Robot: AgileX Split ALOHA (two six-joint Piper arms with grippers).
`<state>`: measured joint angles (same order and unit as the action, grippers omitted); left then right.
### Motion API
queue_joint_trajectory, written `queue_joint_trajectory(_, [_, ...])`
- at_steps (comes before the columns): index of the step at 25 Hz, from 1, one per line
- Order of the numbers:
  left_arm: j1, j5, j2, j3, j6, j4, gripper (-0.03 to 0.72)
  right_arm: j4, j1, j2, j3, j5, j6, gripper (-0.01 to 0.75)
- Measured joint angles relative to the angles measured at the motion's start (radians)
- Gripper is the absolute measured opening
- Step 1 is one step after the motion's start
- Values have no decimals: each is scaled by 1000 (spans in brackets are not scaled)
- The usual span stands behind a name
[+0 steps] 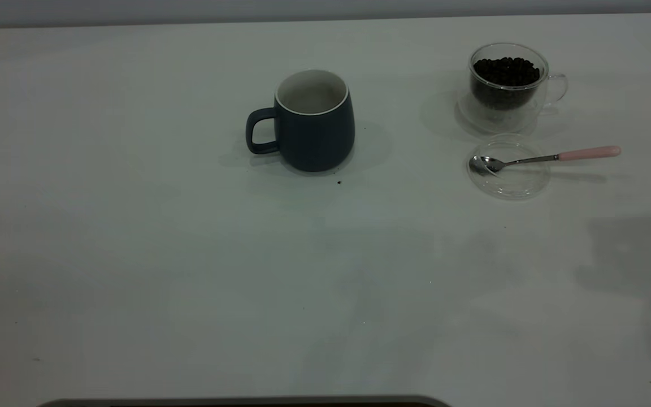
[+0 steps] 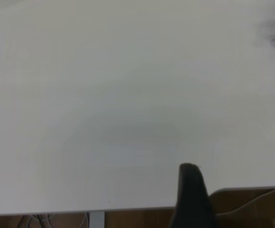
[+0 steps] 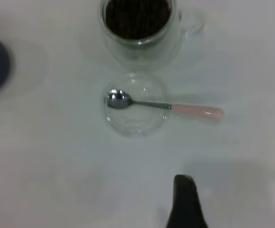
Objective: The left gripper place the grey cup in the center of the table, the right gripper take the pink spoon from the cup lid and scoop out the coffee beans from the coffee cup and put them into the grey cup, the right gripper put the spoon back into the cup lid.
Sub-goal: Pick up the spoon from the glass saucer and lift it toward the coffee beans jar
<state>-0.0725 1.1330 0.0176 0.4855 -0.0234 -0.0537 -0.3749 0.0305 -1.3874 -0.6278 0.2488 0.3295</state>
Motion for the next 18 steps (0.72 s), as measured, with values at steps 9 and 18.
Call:
queue_joint_trajectory(9, [0,0,0,0,0,0,567,-114,-139,-338,-218,191,185,585])
queue_joint_trajectory(18, [0,0,0,0,-1,0,567,-754,-316,-654,-295,309,828,585])
